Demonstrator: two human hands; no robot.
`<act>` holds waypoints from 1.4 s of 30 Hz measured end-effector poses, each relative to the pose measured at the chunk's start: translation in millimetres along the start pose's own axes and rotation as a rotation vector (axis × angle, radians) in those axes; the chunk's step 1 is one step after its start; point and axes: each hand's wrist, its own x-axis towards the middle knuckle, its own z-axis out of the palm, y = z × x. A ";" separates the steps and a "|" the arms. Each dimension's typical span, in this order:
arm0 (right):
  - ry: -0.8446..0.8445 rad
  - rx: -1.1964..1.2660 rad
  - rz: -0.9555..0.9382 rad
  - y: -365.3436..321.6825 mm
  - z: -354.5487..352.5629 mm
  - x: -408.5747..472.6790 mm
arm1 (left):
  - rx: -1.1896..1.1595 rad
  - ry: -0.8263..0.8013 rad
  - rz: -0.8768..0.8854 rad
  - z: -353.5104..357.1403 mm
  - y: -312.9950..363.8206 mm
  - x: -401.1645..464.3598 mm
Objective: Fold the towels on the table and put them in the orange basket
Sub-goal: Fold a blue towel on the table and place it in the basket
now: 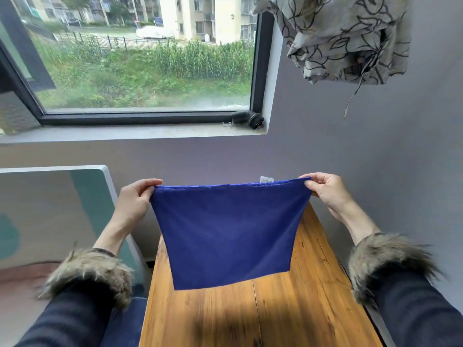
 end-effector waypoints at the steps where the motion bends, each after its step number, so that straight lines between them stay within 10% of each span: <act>1: 0.004 -0.031 0.002 1.1 2.1 0.4 | 0.075 -0.006 0.004 1.1 -3.8 -0.5; 42: 0.081 -0.081 0.109 49.6 25.7 56.6 | 0.075 -0.012 -0.067 41.4 -41.5 45.6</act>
